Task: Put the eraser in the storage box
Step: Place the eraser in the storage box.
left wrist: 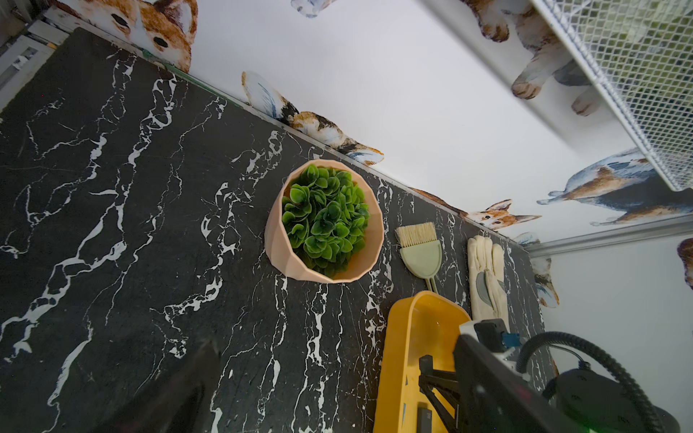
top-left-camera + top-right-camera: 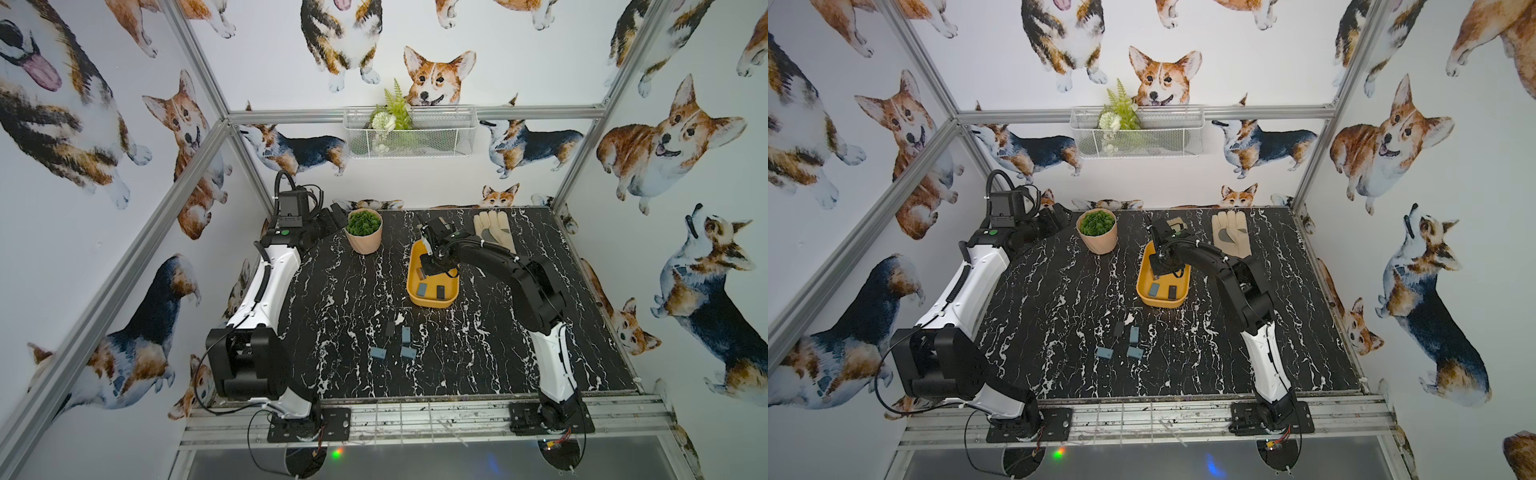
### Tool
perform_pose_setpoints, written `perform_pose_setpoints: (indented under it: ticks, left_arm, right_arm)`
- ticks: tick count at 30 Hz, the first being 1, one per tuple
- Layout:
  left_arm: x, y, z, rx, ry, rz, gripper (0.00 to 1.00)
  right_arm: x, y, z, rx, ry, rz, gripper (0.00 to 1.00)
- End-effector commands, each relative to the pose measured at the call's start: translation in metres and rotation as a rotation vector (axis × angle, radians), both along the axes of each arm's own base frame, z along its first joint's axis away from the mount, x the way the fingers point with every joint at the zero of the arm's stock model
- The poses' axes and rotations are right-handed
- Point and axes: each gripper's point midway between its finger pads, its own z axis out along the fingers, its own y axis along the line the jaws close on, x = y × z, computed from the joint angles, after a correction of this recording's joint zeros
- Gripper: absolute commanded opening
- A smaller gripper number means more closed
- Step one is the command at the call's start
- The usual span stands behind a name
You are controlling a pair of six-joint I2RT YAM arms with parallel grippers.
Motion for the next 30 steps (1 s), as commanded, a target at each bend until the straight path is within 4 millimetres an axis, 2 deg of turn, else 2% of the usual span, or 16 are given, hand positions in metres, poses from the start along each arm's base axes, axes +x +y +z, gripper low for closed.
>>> perform_pose_setpoints:
  ticks: [1,20,30]
  left_arm:
    - [0.002,0.002,0.004,0.009,-0.014,-0.001,1.00]
    - [0.002,0.004,0.001,0.009,-0.008,0.000,1.00]
    - [0.001,0.007,0.000,0.012,-0.004,0.004,1.00]
  right_arm:
    - [0.000,-0.006,-0.005,-0.024,0.016,-0.003,0.27]
    - [0.004,-0.006,-0.025,-0.047,0.046,-0.013,0.29]
    - [0.004,-0.003,-0.026,-0.037,0.049,-0.012,0.43]
